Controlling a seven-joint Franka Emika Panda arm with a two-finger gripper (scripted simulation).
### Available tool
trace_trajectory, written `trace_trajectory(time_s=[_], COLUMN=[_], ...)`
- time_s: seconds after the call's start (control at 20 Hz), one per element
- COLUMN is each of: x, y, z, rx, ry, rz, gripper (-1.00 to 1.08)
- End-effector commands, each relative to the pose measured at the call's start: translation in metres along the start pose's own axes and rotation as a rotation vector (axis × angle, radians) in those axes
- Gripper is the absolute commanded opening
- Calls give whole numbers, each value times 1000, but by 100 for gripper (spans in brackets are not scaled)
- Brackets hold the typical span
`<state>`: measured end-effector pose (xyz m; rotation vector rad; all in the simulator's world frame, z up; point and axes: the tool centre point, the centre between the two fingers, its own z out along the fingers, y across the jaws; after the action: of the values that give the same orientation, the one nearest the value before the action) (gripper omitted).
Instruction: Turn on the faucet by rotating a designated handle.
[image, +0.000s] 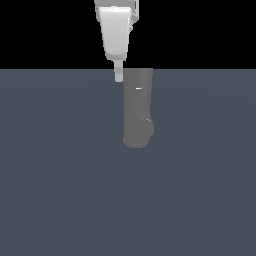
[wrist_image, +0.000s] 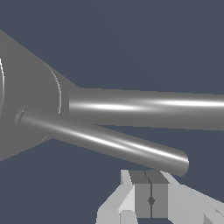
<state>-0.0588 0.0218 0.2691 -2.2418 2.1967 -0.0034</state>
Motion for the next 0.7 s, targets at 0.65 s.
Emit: trace_trajectory(time_s=[0.65], x=[107], y=[2], z=[0], rx=[-3], ry=[1], rz=[41], gripper=[-100])
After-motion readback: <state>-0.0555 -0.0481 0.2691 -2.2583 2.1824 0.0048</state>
